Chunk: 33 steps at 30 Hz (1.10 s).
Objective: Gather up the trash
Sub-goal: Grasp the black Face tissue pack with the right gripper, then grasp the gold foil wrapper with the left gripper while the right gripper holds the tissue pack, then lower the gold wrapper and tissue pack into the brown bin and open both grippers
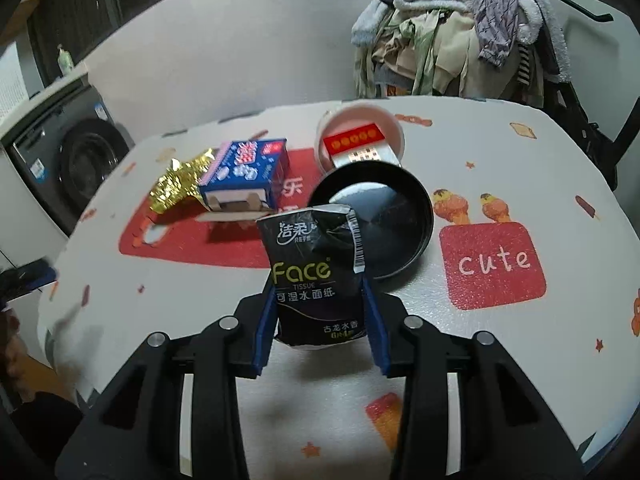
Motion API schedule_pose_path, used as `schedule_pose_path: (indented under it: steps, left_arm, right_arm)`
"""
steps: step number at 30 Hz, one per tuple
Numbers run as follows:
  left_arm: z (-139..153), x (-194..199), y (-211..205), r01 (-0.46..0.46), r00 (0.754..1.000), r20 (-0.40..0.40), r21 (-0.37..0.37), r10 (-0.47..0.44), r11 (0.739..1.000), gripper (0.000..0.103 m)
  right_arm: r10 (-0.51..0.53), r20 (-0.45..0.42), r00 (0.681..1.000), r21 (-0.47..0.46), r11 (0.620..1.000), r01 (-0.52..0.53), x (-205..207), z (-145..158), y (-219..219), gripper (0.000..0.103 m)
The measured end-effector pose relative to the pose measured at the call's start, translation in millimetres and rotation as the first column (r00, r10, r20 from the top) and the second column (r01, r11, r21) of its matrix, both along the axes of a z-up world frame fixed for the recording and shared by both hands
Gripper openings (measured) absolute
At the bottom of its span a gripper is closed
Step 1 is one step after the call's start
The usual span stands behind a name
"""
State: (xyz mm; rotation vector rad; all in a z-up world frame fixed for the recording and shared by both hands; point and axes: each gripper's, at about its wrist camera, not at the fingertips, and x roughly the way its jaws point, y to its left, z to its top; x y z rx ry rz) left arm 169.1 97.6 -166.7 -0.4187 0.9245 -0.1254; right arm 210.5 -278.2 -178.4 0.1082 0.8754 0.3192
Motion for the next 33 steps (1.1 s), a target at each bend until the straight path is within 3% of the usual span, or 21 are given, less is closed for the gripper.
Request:
schedule_pose_path:
  steps: [4, 8, 12, 14, 16, 20, 25, 33]
  left_arm:
    - [-4, 47, -1, 0.006, 1.0, -0.009, -0.105, -0.007, 0.994, 0.069]
    - [-21, 99, -1, -0.014, 0.999, -0.048, -0.238, 0.002, 0.971, 0.063]
    - [-41, 135, -8, -0.042, 0.995, -0.102, -0.275, 0.014, 0.96, 0.062]
    - [-51, 149, -18, -0.026, 0.992, -0.126, -0.232, -0.004, 0.972, 0.062]
    - [-59, 159, -27, -0.002, 0.99, -0.14, -0.208, -0.028, 0.978, 0.054]
    - [-64, 166, -37, 0.004, 0.989, -0.144, -0.144, -0.025, 0.99, 0.019]
    - [-49, 150, -39, 0.068, 0.994, -0.087, -0.017, -0.069, 0.998, 0.017]
    - [13, 107, -2, 0.078, 0.995, 0.052, 0.058, -0.081, 0.995, 0.003]
  right_arm:
    - [0.003, 0.028, 1.0, 0.019, 1.0, -0.004, -6, 8, -1, 0.041]
    - [0.006, 0.044, 0.999, 0.033, 0.999, -0.007, -13, 12, -4, 0.041]
    - [-0.003, 0.048, 0.999, 0.041, 0.999, 0.001, -17, 13, -11, 0.041]
    - [-0.014, 0.046, 0.999, 0.045, 0.999, 0.012, -17, 12, -16, 0.041]
    - [-0.023, 0.042, 0.999, 0.049, 0.999, 0.021, -17, 10, -21, 0.041]
    - [-0.04, 0.031, 0.999, 0.052, 0.998, 0.038, -17, 7, -28, 0.041]
    - [-0.039, 0.042, 0.998, 0.062, 0.997, 0.036, -19, 12, -27, 0.041]
    - [-0.009, 0.068, 0.998, 0.065, 0.998, 0.005, -31, 29, -14, 0.041]
